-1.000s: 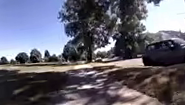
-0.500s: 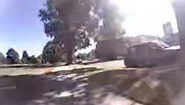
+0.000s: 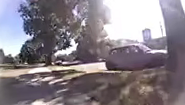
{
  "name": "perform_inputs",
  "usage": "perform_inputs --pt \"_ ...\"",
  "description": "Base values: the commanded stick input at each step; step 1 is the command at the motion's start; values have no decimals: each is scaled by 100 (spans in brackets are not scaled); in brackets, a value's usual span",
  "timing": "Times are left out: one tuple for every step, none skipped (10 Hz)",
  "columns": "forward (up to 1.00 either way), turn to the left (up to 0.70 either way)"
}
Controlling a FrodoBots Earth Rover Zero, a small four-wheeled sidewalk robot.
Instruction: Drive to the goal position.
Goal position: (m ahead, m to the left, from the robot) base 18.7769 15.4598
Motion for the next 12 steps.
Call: perform_inputs --pt "70 35" --pt "70 35" --pt "70 35" --pt "70 35" --pt "70 35" --pt "70 35" --pt "70 35" --pt "70 35" --pt "70 35" --pt "70 35" --pt "70 35" --pt "70 35"
